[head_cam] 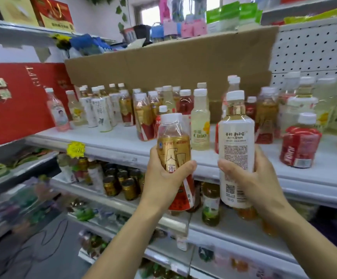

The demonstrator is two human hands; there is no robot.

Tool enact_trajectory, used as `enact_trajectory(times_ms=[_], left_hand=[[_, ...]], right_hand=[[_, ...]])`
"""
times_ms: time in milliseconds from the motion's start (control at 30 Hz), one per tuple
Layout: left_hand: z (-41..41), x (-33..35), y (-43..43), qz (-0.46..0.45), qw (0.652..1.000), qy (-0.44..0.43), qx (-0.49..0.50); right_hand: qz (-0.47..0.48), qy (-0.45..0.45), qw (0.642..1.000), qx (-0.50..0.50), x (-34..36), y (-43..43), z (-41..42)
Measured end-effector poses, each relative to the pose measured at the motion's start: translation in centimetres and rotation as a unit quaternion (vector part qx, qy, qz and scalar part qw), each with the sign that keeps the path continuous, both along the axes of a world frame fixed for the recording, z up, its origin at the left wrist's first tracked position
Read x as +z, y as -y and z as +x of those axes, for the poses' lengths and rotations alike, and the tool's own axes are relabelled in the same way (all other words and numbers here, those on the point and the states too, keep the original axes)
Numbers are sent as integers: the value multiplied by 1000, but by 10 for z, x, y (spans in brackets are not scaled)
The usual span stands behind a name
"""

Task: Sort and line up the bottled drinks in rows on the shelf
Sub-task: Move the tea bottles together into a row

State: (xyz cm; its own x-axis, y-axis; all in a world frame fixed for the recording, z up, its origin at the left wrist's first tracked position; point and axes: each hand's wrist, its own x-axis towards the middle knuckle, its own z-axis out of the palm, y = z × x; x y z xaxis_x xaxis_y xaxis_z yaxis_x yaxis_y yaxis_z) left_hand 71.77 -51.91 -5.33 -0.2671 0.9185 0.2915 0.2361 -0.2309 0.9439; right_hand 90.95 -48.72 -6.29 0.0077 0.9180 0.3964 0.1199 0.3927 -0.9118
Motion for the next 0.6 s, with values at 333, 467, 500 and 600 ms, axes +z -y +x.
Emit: enact_trajectory(times_ms=[333, 467, 500, 600], left_hand=[[-128, 7, -72, 26, 999, -4, 41], [-178, 15, -133, 66, 996, -39, 53], [-187, 17, -148, 68, 995, -45, 52], [-210, 15, -191, 57, 996, -53, 33]], right_hand=[[11, 12, 999, 41, 10, -47, -112], [24, 8, 999, 37, 13, -81, -153], [27, 7, 999, 34, 14, -90, -163], [36, 2, 999, 30, 17, -116, -192]])
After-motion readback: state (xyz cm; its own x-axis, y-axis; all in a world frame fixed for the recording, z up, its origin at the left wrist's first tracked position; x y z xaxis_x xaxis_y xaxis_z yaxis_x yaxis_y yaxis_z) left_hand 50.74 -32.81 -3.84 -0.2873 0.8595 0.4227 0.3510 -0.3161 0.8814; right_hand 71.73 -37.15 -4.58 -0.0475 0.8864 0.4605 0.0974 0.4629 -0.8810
